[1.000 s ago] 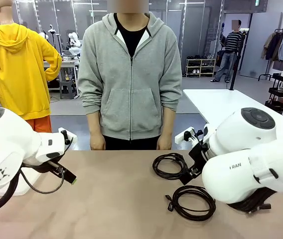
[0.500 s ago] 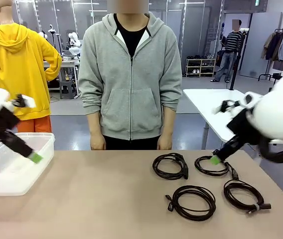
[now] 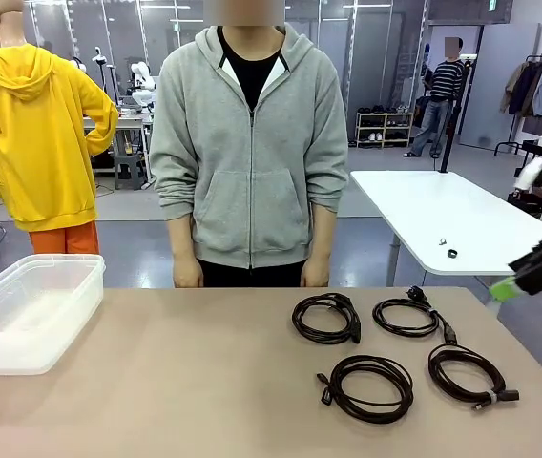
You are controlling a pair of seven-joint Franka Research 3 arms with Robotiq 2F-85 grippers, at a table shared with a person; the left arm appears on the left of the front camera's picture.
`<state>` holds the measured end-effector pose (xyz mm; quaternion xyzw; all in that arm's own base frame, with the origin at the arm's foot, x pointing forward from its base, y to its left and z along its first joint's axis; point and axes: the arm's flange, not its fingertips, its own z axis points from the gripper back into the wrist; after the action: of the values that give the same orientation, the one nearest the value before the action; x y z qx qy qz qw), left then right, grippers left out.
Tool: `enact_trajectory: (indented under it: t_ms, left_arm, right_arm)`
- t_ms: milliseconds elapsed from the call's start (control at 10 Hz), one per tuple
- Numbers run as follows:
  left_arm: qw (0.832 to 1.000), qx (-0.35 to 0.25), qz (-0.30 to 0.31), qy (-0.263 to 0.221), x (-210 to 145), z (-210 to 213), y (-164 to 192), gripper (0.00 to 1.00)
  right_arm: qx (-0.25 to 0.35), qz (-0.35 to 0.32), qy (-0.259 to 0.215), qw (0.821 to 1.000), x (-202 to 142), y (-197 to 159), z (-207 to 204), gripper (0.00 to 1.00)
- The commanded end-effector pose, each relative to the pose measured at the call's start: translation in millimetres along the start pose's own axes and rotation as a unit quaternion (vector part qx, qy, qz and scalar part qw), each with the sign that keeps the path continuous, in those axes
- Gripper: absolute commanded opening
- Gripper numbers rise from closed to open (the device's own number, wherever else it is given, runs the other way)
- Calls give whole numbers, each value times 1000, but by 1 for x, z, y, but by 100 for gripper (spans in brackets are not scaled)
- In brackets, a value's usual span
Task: Organize and store the cables.
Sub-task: Place the Power Cable into the Organizing box.
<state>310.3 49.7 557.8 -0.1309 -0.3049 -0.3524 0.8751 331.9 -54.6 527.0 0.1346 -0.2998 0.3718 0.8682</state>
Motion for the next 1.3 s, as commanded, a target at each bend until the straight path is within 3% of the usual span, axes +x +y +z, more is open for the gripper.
enact_trajectory:
  t_ms: [0,200,300,1200]
  left_arm:
    - [1000,-5,15,-7,-56,-10,-9,100]
    - [998,-12,53,-18,-69,-12,-3,100]
    - [1000,3,26,-12,-28,14,22,100]
    - [1000,3,26,-12,-28,14,22,100]
  right_arm:
    - [11,-15,-14,1000,-44,9,0,100]
    - [3,-40,-28,999,-48,7,0,100]
    - [3,-19,-11,1000,-24,-12,17,100]
    - [3,-19,-11,1000,-24,-12,17,100]
